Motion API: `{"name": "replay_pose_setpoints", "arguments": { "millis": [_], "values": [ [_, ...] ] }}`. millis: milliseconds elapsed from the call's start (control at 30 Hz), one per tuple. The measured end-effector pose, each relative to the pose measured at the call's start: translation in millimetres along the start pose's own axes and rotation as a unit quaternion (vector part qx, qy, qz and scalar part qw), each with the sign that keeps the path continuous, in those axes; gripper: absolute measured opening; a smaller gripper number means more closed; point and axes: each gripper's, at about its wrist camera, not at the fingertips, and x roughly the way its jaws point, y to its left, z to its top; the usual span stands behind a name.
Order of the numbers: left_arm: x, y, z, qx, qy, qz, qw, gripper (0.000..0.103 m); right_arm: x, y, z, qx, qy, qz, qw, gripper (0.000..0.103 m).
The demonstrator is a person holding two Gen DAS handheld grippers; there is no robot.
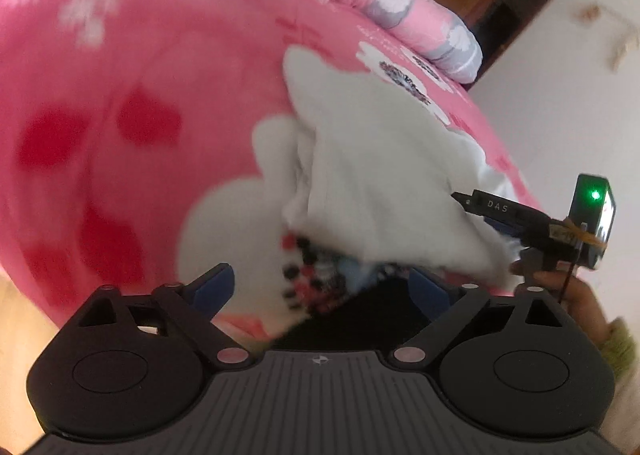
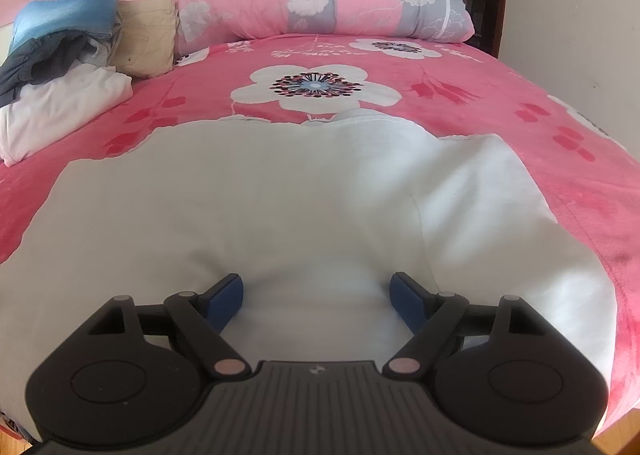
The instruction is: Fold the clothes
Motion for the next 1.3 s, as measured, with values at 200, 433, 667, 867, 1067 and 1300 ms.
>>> {"name": "replay_pose_setpoints", "arguments": {
  "millis": [200,433,667,867,1067,1300],
  "values": [
    [6,-5,10,0.009,-0.033,-0.025,0.9991,0.078,0,-1,0,-0.003,0.000,0.004,1.000,0.083],
    [12,-3,28,0.038,-0.029,-0.023,0.9986,0.081,0,-3,0,-0.007,0.001,0.009,1.000,0.084],
    [23,6,38,0.031,-0.034,-0.050,0.9977,0.084,1,-4,1,-0.013,0.002,0.013,1.000,0.085],
    [32,7,50,0.040,-0.039,-0.074,0.9957,0.084,2,-5,1,-0.018,0.003,0.016,1.000,0.086],
    [52,17,68,0.004,-0.018,-0.108,0.9940,0.084,3,-4,1,-0.019,0.003,0.014,1.000,0.087],
    [74,12,89,0.008,0.007,-0.102,0.9947,0.083,5,-2,2,-0.018,0.003,0.010,1.000,0.089]
  ]
}}
